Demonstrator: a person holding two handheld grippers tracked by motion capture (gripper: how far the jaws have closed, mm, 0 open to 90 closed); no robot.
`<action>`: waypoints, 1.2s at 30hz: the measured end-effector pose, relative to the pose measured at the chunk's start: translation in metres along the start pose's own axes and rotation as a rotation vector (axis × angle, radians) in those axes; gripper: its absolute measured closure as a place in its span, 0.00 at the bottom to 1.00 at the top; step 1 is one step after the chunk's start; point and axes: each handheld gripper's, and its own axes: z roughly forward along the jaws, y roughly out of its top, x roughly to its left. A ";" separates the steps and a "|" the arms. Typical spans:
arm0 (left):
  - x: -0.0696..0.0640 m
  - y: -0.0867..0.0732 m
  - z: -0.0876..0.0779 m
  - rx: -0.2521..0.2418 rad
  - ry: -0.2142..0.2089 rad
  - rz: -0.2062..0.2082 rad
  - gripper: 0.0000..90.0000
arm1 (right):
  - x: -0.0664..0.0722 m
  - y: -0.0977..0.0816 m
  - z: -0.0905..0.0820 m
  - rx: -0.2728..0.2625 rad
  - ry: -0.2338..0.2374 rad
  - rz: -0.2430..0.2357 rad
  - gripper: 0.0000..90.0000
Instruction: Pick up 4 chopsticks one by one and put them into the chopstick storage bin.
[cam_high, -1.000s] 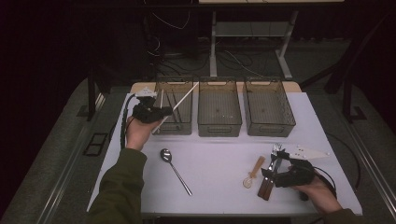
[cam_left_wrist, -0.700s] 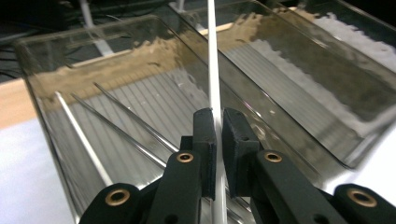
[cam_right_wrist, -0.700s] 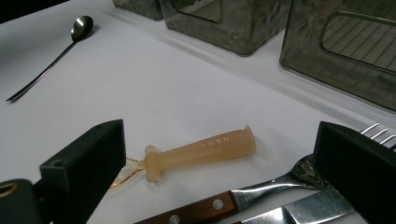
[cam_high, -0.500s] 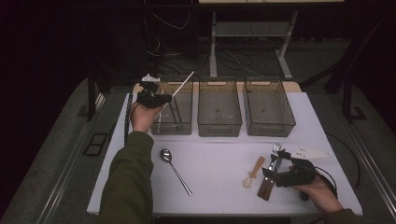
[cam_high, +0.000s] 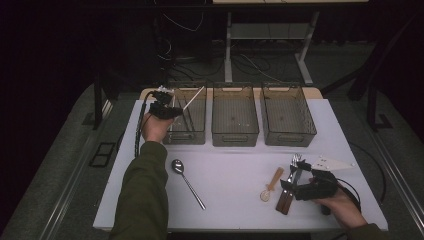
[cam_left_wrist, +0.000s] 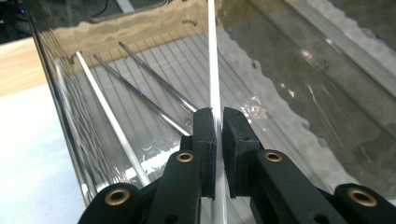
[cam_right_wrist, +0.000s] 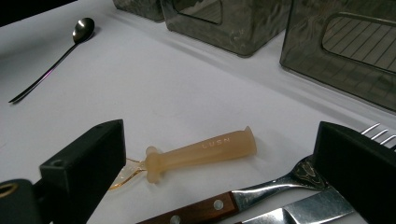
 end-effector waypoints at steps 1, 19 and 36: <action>0.001 -0.001 0.001 0.013 0.004 0.007 0.93 | 0.000 0.000 0.000 0.000 -0.001 0.000 0.03; -0.012 -0.006 -0.010 -0.087 -0.022 0.057 0.63 | 0.000 0.000 0.001 0.000 0.002 -0.005 0.03; -0.057 -0.037 -0.043 -0.133 -0.150 0.147 0.43 | 0.000 0.000 0.001 0.006 -0.003 -0.001 0.04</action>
